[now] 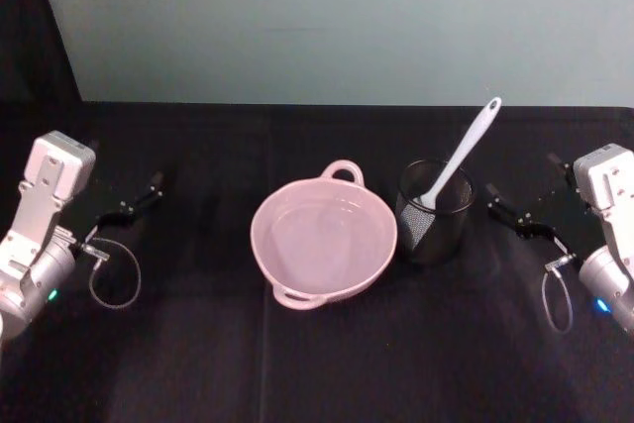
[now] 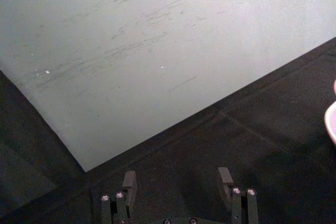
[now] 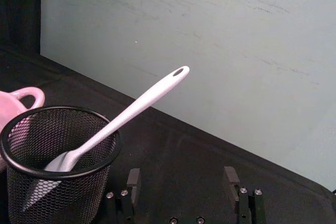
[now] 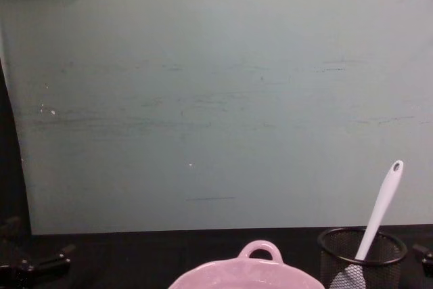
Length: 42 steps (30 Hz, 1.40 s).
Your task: Use the one hand to pick up the spoon and stir the clear water in the bowl.
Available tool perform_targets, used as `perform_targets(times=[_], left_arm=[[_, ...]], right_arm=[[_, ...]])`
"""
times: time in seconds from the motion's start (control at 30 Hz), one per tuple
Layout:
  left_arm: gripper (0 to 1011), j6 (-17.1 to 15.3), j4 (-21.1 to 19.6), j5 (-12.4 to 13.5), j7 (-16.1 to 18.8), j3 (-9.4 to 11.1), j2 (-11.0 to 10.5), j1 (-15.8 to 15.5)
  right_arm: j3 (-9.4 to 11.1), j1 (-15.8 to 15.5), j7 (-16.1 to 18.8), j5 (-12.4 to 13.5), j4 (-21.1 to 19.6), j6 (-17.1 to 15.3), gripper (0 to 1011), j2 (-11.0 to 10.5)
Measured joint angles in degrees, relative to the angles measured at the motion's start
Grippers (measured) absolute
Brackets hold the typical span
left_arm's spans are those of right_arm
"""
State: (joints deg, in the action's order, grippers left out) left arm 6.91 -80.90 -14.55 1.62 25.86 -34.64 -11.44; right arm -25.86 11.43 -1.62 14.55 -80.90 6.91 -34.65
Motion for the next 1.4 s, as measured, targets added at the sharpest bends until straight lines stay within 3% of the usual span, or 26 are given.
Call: perform_targets(times=[1.27, 1.4], left_arm=[[1011, 0.0, 0.0, 0.0, 0.0, 0.0, 0.0, 0.0], [1011, 0.0, 0.0, 0.0, 0.0, 0.0, 0.0, 0.0]], right_arm=[[0.0, 0.0, 0.0, 0.0, 0.0, 0.0, 1003, 0.0], [1.5, -1.5, -0.6, -0.1, -1.6, -0.7, 1003, -0.4]])
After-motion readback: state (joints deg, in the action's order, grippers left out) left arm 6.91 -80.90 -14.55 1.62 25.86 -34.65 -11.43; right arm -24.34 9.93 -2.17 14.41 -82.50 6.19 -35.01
